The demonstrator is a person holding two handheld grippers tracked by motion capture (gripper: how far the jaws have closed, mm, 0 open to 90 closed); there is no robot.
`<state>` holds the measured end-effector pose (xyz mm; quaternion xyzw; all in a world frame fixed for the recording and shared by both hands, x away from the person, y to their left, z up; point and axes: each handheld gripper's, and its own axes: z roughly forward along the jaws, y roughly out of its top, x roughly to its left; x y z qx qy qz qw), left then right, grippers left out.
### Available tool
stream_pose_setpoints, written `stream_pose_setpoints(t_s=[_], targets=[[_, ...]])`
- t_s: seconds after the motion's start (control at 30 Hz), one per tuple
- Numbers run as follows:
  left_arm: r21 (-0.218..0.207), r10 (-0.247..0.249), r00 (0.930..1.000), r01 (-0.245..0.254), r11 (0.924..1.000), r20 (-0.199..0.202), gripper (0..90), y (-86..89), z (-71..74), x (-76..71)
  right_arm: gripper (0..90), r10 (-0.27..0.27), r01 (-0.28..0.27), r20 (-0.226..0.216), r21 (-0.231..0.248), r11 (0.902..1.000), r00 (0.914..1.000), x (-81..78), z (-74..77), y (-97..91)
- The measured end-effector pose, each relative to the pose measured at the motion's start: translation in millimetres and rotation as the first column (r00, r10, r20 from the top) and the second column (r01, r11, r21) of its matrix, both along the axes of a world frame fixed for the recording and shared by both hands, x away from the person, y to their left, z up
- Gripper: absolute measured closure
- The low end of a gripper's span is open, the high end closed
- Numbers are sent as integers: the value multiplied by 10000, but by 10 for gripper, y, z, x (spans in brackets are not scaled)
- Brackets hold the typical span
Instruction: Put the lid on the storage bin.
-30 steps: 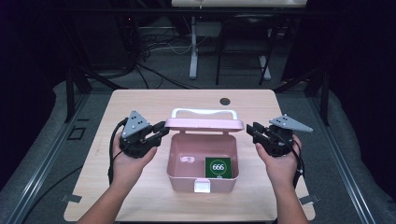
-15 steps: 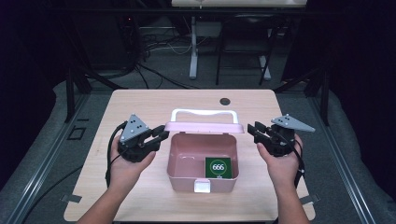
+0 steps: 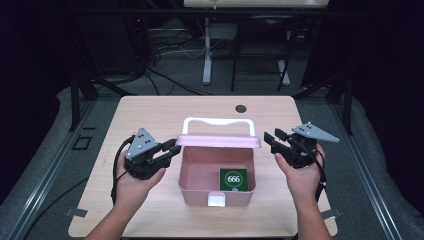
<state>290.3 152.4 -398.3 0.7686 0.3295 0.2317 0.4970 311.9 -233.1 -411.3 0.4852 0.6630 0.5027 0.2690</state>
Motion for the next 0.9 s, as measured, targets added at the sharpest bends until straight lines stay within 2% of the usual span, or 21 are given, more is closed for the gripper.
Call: stream_pose_setpoints(t_s=[0.27, 0.43, 0.87, 0.9], targets=[[-14, -78, 10000, 78, 10000, -28, 715, 2, -43, -42, 476, -210, 210, 56, 101, 9997, 9998, 23, -14, -30], [70, -146, 9999, 147, 9999, -66, 714, 12, -66, -61, 427, -471, 471, 31, -71, 9989, 9989, 43, -31, -51], [163, -259, 9995, 262, 9995, -155, 715, 23, -149, -138, 404, -772, 772, 105, -43, 9970, 9970, 55, -47, -73], [177, -270, 9995, 273, 9995, -160, 715, 24, -154, -143, 404, -741, 740, -12, -82, 9972, 9973, 50, -42, -76]])
